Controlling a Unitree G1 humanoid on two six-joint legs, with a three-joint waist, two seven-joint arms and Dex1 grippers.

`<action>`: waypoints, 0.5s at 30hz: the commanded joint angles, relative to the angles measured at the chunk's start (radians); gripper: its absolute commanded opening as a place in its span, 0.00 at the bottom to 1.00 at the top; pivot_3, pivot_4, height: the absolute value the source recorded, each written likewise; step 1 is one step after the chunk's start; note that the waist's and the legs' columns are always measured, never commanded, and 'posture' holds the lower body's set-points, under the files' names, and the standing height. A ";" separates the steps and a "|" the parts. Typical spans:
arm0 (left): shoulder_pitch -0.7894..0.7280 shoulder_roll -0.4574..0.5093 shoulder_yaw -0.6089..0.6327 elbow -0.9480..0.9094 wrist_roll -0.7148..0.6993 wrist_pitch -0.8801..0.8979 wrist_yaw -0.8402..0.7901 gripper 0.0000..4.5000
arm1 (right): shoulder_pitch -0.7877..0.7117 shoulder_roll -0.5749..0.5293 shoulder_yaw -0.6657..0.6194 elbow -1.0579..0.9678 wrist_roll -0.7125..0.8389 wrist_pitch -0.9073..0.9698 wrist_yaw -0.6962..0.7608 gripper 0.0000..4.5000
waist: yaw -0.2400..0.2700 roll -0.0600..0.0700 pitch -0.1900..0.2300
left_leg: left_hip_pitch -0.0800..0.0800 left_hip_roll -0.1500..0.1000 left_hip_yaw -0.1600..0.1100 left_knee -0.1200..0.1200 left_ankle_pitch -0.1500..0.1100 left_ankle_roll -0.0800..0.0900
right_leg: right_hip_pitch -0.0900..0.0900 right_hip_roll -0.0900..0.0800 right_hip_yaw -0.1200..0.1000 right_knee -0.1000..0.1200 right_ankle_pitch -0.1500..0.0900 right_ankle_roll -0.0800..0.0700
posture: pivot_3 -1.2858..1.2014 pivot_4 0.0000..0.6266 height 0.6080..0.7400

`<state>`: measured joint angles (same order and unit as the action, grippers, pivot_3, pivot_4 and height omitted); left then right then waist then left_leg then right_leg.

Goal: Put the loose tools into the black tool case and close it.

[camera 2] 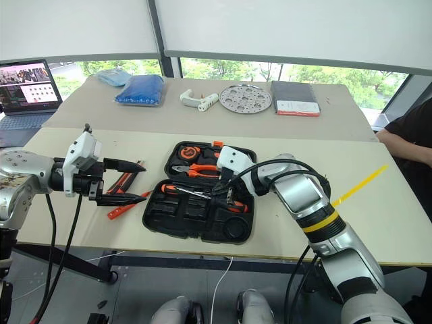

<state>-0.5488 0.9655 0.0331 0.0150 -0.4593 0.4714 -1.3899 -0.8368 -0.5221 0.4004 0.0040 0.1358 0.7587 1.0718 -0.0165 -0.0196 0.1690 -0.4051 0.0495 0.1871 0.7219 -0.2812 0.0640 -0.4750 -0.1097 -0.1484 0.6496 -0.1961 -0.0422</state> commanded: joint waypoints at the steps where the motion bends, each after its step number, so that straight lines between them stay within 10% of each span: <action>1: -0.016 0.006 0.007 -0.004 0.009 -0.026 -0.005 1.00 | 0.013 0.004 0.002 0.032 -0.026 -0.052 -0.024 0.01 | 0.000 0.000 0.000 | 0.000 0.000 0.000 0.000 0.000 0.000 | 0.000 0.000 0.000 0.000 0.000 0.000 | 0.52 0.24 0.84; 15: -0.024 0.001 -0.008 0.014 0.020 -0.046 -0.017 1.00 | 0.045 0.012 0.004 -0.014 -0.045 -0.061 -0.049 0.01 | -0.003 0.000 0.000 | 0.001 0.000 0.000 -0.001 0.000 0.000 | 0.000 0.001 0.000 0.000 0.000 0.000 | 0.52 0.24 0.84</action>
<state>-0.5488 0.9655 0.0190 0.0305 -0.4425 0.4492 -1.4028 -0.7730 -0.5233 0.4223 0.0008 0.0903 0.7055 1.0337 -0.0195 -0.0198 0.1689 -0.4044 0.0499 0.1875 0.7213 -0.2812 0.0639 -0.4750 -0.1090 -0.1484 0.6496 -0.1962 -0.0422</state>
